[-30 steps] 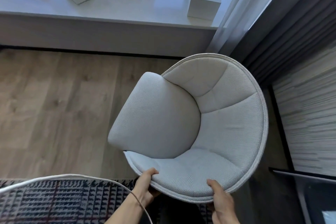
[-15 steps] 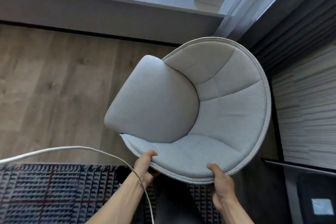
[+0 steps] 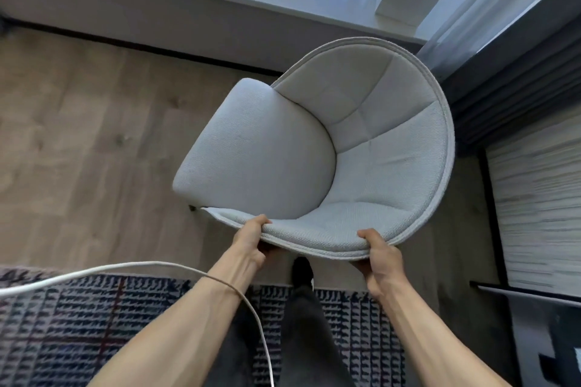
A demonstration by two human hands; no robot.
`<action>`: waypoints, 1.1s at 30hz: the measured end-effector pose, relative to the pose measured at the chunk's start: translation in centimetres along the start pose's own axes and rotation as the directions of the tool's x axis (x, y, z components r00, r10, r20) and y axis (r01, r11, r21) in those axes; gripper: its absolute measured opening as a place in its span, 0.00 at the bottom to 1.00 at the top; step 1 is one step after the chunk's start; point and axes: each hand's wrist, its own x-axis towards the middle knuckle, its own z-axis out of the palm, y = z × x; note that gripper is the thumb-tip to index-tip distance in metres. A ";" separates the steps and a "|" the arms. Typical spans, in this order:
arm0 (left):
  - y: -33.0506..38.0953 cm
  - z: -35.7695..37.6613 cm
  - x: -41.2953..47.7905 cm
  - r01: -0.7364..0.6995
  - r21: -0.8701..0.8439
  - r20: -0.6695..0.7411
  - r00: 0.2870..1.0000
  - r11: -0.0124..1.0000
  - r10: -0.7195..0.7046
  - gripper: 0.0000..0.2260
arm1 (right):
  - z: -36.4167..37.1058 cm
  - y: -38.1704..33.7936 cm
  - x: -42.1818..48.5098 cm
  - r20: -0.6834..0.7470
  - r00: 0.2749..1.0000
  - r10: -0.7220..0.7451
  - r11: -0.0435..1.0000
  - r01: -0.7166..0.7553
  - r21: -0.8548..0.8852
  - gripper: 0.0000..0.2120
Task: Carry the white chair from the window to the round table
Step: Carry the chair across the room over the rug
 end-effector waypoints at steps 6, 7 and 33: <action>2.3 -4.8 0.5 0.023 -0.018 -0.023 0.999 1.000 -0.024 0.12 | 4.6 1.9 -1.4 0.084 0.996 0.038 0.999 -0.035 -0.038 0.04; 2.6 -5.1 0.4 0.026 -0.018 -0.029 0.999 0.999 -0.027 0.09 | 5.1 2.0 -1.4 0.095 0.995 0.033 0.999 -0.030 -0.034 0.05; 18.2 -15.8 -0.4 -0.039 -0.213 -0.054 0.998 0.976 0.028 0.03 | 24.7 3.5 -5.1 0.211 0.977 -0.034 0.985 0.069 -0.160 0.18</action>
